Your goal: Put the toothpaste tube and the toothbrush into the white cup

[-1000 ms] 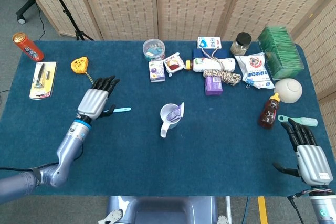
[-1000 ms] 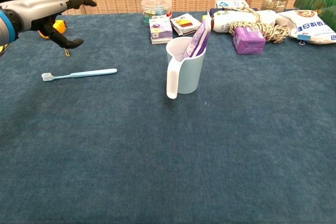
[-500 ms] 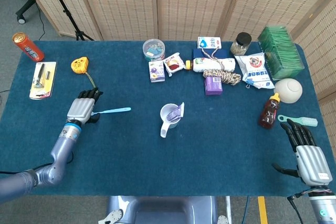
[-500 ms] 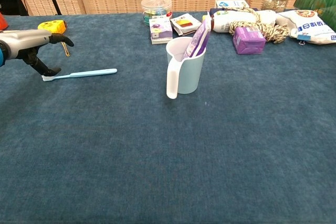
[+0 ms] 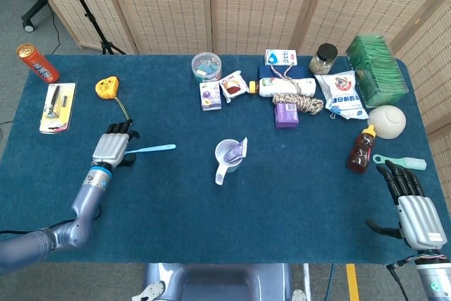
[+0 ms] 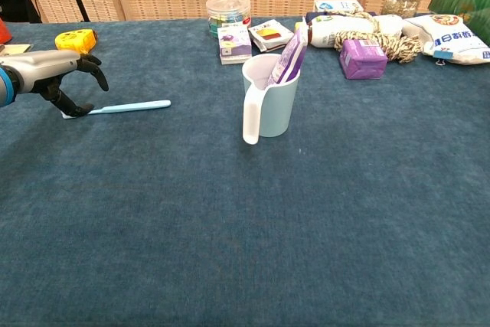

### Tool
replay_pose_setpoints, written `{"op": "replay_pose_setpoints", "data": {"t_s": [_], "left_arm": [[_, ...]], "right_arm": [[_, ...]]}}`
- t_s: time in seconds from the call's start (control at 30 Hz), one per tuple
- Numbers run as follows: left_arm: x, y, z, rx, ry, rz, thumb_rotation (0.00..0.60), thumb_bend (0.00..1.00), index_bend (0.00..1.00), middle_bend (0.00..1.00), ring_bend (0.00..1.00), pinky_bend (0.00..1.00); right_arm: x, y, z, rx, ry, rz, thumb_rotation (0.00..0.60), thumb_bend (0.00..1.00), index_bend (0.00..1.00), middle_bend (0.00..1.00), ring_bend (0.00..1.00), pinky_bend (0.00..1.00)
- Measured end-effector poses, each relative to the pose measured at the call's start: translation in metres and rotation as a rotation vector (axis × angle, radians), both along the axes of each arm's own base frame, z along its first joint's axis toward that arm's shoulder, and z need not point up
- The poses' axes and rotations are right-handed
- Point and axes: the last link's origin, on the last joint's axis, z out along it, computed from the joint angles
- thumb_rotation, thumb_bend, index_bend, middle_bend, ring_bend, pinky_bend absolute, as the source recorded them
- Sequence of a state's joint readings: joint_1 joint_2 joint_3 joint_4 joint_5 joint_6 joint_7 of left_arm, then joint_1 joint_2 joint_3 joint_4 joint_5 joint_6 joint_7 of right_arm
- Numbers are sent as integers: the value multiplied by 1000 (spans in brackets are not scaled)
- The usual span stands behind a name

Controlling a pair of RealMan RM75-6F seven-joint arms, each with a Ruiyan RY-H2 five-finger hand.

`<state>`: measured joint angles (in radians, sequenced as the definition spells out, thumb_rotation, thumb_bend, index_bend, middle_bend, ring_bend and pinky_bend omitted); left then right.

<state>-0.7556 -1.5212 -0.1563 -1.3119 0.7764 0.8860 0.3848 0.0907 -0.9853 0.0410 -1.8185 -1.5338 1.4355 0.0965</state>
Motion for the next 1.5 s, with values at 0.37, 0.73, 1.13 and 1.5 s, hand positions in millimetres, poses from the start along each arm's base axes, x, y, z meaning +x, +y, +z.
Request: {"op": "replay_pose_setpoints", "data": {"t_s": [0.37, 0.73, 1.13, 1.5], "left_arm": [[1, 0, -10, 22, -18, -6, 600, 410, 347, 0, 0, 0], [7, 0, -27, 8, -16, -7, 600, 418, 357, 0, 0, 0], [8, 1, -32, 42, 0, -18, 600, 425, 428, 0, 0, 0], [11, -1, -39, 49, 10, -32, 600, 421, 445, 0, 0, 0]], "right_arm": [[0, 0, -1, 11, -7, 3, 600, 0, 0, 0, 0, 0], [-1, -1, 1, 9, -13, 0, 600, 0, 0, 0, 0, 0], [-2, -1, 2, 14, -17, 2, 600, 0, 0, 0, 0, 0], [-3, -1, 2, 17, -19, 1, 600, 0, 0, 0, 0, 0]]}}
